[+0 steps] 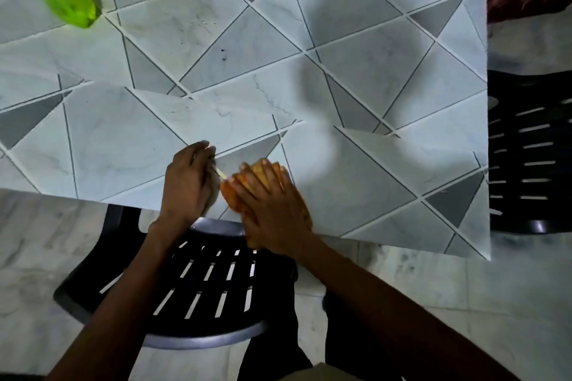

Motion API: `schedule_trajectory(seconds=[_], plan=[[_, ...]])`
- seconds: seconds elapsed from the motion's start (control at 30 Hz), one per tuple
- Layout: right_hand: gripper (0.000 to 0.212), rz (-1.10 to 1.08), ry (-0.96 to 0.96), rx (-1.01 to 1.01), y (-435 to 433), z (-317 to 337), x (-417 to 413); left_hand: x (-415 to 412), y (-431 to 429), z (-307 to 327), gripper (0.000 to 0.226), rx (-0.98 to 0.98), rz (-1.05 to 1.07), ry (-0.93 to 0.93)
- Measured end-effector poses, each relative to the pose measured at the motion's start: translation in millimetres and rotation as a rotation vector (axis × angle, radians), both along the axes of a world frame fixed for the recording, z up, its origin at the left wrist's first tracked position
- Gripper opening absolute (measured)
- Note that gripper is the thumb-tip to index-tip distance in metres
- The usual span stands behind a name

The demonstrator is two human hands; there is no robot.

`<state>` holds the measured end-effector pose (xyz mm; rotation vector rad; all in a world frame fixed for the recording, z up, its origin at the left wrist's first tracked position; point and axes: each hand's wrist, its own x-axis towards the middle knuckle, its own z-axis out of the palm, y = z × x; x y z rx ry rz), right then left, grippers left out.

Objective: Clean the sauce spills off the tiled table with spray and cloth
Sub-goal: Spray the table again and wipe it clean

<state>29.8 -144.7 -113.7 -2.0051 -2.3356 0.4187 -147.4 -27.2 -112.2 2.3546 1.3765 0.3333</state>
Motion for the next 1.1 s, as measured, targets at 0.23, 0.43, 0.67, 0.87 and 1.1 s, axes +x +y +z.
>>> schedule_trajectory(seconds=[0.23, 0.43, 0.67, 0.87, 1.1], plan=[[0.066, -0.054, -0.017, -0.034, -67.4, -10.5, 125.5, -7.8, -3.0, 0.5, 0.039, 0.027, 0.070, -0.055], [0.066, -0.489, -0.191, 0.001, 73.6, -10.3, 122.1, -16.2, 0.7, -3.3, 0.041, -0.066, 0.106, -0.169], [0.069, 0.095, -0.127, -0.022, 119.3, -0.1, -25.0, -46.5, 12.7, 5.3, 0.065, -0.111, 0.205, -0.218], [0.058, 0.524, -0.058, -0.021, -8.5, -7.6, 56.1, -50.2, 4.2, 1.3, 0.059, -0.107, 0.276, -0.145], [0.061, -0.164, -0.243, -0.138, 19.1, -28.6, 139.9, -43.0, -1.6, 0.8, 0.057, -0.137, 0.350, -0.138]])
